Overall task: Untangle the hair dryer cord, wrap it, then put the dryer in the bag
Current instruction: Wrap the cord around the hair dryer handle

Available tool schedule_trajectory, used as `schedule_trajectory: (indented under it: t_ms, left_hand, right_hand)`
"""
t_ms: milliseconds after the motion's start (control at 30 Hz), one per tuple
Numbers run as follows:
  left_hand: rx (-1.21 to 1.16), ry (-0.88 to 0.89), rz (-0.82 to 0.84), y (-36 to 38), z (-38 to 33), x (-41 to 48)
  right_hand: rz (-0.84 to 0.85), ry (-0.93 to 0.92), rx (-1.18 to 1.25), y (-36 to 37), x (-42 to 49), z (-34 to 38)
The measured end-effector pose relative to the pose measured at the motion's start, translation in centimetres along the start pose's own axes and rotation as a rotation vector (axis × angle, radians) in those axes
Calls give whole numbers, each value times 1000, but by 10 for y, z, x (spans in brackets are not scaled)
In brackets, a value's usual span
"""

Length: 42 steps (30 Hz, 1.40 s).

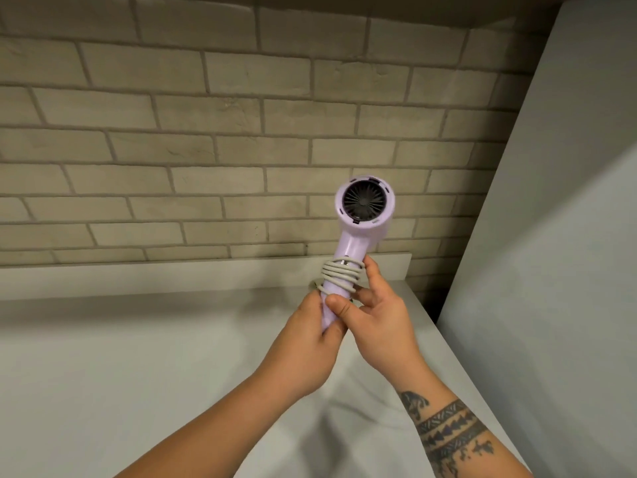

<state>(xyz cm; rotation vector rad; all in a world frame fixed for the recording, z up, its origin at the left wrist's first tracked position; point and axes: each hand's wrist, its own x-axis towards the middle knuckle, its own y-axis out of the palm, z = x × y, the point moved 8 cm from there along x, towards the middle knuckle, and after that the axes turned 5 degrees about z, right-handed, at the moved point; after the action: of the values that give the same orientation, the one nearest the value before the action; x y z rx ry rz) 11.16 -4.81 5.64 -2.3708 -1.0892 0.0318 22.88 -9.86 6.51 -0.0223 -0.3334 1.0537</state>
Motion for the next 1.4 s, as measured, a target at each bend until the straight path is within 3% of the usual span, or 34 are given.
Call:
schedule_trajectory:
  t_ms: [200, 400, 600, 700, 867, 933, 1033, 1133, 1267, 1333, 1400]
  left_hand:
    - [-445, -213, 46, -2, 21, -2]
    - [-534, -120, 57, -1, 23, -5]
    - [-595, -58, 47, 4, 21, -4]
    - [-483, -61, 16, -1, 26, 0]
    - [-28, -1, 7, -17, 18, 3]
    - [3, 8, -56, -23, 17, 3]
    - [-459, -152, -56, -18, 13, 4]
    - [-810, -282, 48, -6, 4, 8]
    - [-798, -325, -203, -17, 17, 12]
    - [-843, -307, -325, -27, 26, 12]
    - [-898, -301, -307, -31, 32, 14]
  right_hand:
    - [80, 36, -25, -12, 6, -2]
    - [1, 21, 149, 1, -10, -12]
    - [156, 69, 220, 31, -24, -12]
    - [174, 88, 283, 33, -20, -10]
    - [111, 44, 369, 28, -20, -9]
    - [49, 33, 404, 22, -21, -6]
    - [36, -4, 257, 18, -21, -2]
    - [-15, -21, -131, 18, -26, 2]
    - [14, -157, -523, 34, -29, 10]
    - [100, -181, -556, 41, -28, 10]
    - [170, -226, -546, 41, -27, 15]
